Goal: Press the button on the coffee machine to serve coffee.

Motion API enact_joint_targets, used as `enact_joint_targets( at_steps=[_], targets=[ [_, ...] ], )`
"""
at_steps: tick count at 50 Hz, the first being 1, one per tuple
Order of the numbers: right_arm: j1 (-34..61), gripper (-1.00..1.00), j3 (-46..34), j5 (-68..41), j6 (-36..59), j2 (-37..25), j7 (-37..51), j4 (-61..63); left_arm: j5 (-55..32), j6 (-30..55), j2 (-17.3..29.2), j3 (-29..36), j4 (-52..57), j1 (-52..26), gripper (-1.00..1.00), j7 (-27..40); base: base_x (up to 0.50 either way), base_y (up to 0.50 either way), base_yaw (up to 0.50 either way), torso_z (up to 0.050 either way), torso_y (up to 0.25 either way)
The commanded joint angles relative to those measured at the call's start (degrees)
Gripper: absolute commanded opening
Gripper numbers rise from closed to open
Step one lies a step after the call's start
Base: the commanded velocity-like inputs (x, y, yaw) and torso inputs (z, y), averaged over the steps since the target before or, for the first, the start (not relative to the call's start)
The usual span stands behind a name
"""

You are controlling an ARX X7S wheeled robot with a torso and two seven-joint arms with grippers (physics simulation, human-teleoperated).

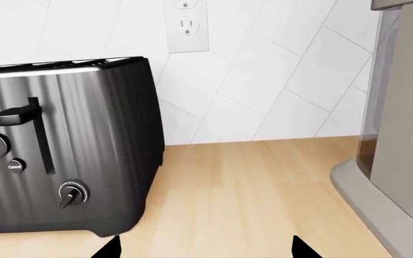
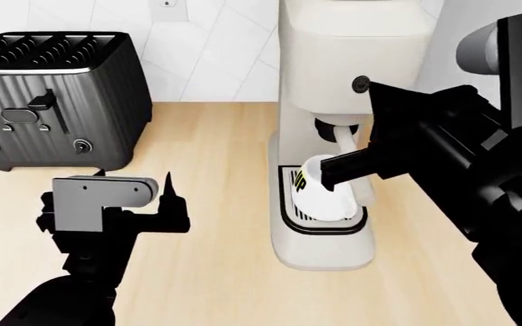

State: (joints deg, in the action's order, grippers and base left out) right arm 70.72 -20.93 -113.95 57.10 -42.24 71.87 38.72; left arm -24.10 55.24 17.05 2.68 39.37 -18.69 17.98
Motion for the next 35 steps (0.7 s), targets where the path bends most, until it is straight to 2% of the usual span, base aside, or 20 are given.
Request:
enact_joint_targets(
  at_steps=[1, 20, 35],
  targets=[
    [-0.97, -1.00, 0.26, 3.04, -0.22, 1.91, -3.28, -2.60, 0.07, -0.17, -0.24, -0.55, -0.33, 0.08, 1.00, -0.72, 0.00, 0.00, 0.00, 0.000, 0.000],
    [-5.86, -1.00, 0.97, 9.59, -0.57, 2.50, -10.61, -6.12, -0.06, -1.18, 0.20, -0.61, -0.92, 0.74, 1.00, -0.51, 0.00, 0.00, 0.00, 0.000, 0.000],
    [-6.05, -1.00, 0.54, 10.33, -0.84, 2.73, -11.67, -6.60, -0.34, -1.22, 0.33, -0.57, -0.88, 0.76, 1.00, 0.00, 0.01, 0.00, 0.01, 0.000, 0.000]
  ],
)
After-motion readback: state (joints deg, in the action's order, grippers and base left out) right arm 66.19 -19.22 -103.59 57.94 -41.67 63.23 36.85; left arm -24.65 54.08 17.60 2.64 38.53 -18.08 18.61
